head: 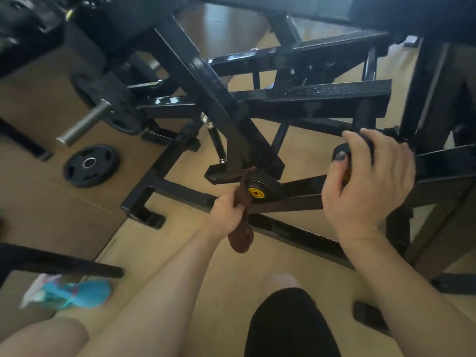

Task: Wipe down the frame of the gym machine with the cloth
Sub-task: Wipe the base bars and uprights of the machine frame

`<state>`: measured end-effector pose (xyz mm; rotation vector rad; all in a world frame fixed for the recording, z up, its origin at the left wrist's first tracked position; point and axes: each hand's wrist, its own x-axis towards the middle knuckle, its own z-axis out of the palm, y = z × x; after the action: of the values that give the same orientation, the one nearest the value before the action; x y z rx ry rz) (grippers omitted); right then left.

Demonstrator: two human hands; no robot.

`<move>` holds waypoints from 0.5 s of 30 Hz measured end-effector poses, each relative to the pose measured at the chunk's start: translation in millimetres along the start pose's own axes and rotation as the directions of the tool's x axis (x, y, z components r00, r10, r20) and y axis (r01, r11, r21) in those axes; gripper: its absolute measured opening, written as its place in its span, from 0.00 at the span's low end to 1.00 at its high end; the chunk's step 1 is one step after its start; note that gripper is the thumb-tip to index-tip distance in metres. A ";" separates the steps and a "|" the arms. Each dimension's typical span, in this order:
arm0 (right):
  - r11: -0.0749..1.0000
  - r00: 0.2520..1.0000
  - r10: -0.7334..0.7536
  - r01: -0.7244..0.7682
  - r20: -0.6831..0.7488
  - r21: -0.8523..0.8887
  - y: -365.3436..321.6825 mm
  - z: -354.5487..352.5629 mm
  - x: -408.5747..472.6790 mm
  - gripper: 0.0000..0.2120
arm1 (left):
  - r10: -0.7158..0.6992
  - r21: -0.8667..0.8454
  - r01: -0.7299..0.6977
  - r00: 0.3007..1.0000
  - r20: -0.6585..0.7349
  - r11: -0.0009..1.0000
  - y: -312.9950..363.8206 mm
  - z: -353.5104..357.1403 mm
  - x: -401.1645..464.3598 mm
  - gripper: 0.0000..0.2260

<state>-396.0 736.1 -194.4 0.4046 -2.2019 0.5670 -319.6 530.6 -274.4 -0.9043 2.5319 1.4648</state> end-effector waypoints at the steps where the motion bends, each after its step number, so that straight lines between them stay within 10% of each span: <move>1: 0.999 1.000 0.023 -0.024 0.015 0.025 -1.3 -3.2 0.5 0.16 | 0.027 -0.037 -0.028 0.999 -0.016 0.999 0.3 -2.2 1.1 0.16; 9: 0.926 0.977 -0.063 -0.019 0.204 0.378 -81.2 -1.2 -31.3 0.19 | 0.164 -0.019 -0.164 0.986 0.004 0.986 -22.2 2.3 19.7 0.19; 15: 0.994 0.832 0.100 -0.058 0.546 -0.094 -105.8 95.6 -82.8 0.24 | 0.498 0.138 -0.500 0.866 0.051 0.855 -79.7 18.3 59.0 0.23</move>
<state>-356.2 604.7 -285.7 0.4847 -2.7991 0.4450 -330.2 489.6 -365.8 -0.2087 2.9596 1.3447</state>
